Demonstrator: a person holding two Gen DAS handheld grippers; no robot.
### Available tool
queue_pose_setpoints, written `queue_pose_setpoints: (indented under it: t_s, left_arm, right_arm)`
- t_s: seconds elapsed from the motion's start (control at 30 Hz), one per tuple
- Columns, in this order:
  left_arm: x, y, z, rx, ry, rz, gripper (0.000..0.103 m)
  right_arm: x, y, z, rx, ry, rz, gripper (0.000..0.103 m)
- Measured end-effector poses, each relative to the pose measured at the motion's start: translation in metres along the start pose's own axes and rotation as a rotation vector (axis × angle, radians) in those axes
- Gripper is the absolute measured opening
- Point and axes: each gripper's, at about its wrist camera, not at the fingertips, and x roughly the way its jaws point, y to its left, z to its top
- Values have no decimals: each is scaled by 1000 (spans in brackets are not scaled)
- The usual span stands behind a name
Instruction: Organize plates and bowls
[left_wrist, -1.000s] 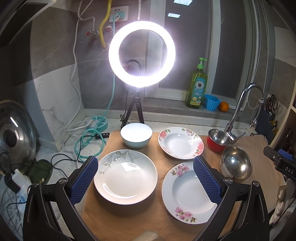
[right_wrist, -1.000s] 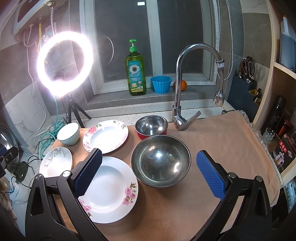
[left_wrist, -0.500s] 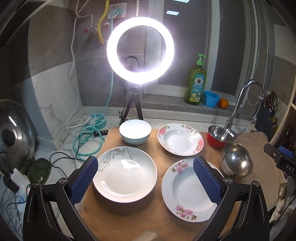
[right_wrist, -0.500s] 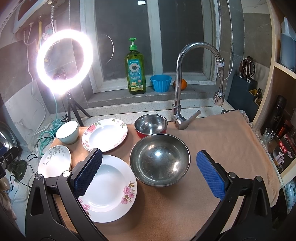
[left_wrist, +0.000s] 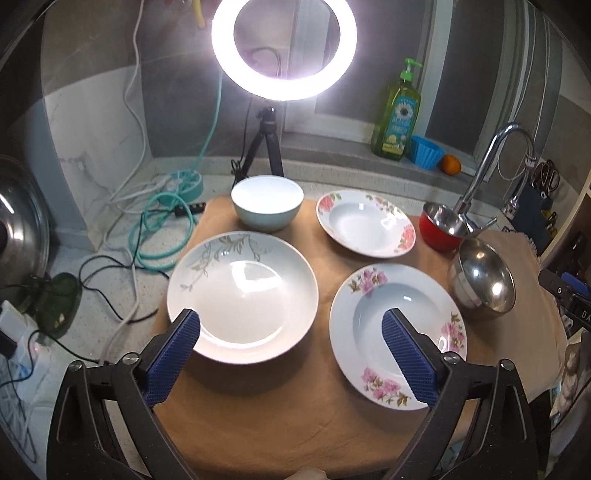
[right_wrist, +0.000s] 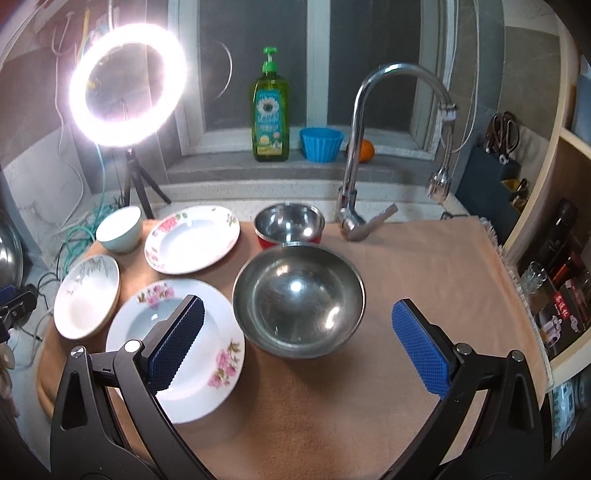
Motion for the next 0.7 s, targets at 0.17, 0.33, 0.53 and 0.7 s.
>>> queue_pose_setpoints:
  t_s: [0.17,0.33,0.53,0.7]
  left_arm:
    - [11,-1,-9,3,64,-24,92]
    - [23,-2,-17,4,108,-47,85]
    - [32,-4,-25,-36,180,-122,61]
    - [45,-4,-34,-102,247,-208,46]
  right_arm:
    - [11,-1,-2,-8,27,25,103]
    - [18,-6,-5,16,48,71,100]
    - [35,-18,-13,67,142,89,86]
    - [49,-20,-27,114,240,180,72]
